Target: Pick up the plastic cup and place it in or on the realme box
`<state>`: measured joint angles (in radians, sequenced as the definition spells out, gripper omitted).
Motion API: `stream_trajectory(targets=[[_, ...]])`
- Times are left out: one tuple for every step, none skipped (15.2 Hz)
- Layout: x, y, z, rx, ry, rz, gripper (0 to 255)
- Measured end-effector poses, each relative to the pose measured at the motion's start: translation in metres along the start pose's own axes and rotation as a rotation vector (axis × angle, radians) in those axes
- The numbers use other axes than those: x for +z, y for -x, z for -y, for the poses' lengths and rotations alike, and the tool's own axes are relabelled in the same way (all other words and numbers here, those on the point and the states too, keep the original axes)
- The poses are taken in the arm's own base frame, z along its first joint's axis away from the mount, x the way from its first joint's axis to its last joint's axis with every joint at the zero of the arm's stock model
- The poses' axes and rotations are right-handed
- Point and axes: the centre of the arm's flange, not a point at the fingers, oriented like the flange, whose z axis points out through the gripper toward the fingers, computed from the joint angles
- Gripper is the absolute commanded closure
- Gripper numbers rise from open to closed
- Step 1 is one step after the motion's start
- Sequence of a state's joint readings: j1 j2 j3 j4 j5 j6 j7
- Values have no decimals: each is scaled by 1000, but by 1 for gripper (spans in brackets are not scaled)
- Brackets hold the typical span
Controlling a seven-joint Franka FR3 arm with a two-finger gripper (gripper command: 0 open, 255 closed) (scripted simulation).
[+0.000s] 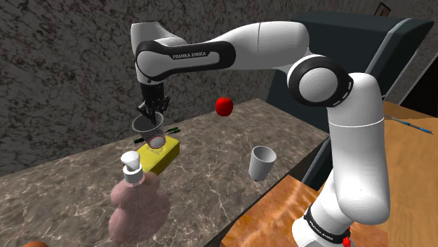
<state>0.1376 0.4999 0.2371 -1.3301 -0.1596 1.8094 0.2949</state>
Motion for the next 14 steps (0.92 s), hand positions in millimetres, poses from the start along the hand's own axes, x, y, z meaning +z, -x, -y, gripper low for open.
stream_trajectory(targets=[[2,1,1,-2,0,4,0],[3,1,2,-3,-1,6,0],[4,1,2,-3,-1,7,0],[4,1,3,-3,-1,8,0],[5,1,3,-3,-1,8,0],[5,0,3,-3,-1,8,0],[-1,0,2,-3,-1,8,0],[-10,0,2,-3,-1,8,0],[-21,-1,2,-3,-1,7,0],[-32,-1,3,-3,-1,7,0],[-38,-1,3,-3,-1,7,0],[-42,0,3,-3,-1,7,0],[-43,0,2,-3,-1,8,0],[-44,0,2,-3,-1,8,0]])
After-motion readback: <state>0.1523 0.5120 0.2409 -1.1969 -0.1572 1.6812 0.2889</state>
